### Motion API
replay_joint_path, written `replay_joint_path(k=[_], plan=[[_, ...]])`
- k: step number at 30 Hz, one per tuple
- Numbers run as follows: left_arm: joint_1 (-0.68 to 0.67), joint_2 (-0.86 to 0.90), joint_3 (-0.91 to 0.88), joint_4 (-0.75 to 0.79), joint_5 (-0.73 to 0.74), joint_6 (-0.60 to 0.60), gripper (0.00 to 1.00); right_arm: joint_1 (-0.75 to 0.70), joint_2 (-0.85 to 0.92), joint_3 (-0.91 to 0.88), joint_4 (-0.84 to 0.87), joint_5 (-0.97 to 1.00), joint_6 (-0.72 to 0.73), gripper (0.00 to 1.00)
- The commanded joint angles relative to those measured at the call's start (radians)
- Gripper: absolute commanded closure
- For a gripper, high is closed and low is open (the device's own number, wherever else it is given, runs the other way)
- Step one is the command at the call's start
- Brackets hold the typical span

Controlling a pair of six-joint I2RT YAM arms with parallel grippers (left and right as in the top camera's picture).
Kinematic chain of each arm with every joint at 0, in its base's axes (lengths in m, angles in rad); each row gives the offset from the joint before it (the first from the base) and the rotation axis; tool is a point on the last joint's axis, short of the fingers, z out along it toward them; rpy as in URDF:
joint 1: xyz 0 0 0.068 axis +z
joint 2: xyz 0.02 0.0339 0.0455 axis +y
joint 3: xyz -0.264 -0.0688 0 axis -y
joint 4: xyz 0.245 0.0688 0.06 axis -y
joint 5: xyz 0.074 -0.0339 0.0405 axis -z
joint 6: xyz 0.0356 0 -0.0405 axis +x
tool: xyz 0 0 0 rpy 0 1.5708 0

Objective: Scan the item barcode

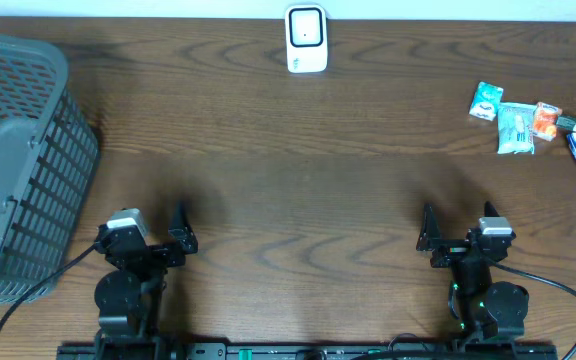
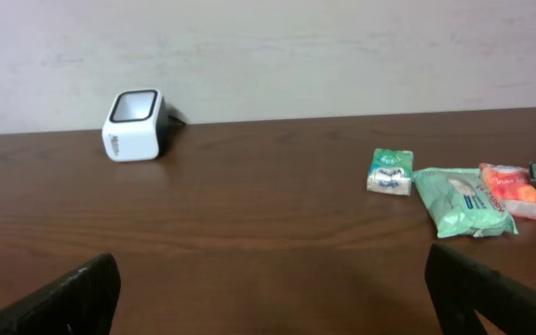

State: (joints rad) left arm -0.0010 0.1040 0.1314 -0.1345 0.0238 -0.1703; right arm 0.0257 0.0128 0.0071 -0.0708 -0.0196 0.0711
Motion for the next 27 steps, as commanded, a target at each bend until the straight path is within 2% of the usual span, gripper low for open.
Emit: replay_joint_path(k=[1, 6, 13, 18, 27], plan=[[0.001, -0.046, -0.052, 0.083, 0.014, 0.02, 0.02, -0.005, -0.004, -0.002, -0.005, -0.002, -0.009, 0.01], [0.001, -0.091, -0.12, 0.199, 0.022, 0.021, 0.03, -0.005, -0.004, -0.002, -0.004, -0.002, -0.009, 0.01], [0.0, -0.103, -0.127, 0.179, 0.044, 0.051, 0.02, -0.005, -0.004, -0.002, -0.005, -0.002, -0.009, 0.01], [0.0, -0.103, -0.127, 0.069, 0.044, 0.089, 0.02, -0.005, -0.004, -0.002, -0.004, -0.002, -0.009, 0.01], [0.0, -0.103, -0.127, 0.067, 0.051, 0.19, 0.02, -0.005, -0.004, -0.002, -0.005, -0.002, -0.009, 0.01]])
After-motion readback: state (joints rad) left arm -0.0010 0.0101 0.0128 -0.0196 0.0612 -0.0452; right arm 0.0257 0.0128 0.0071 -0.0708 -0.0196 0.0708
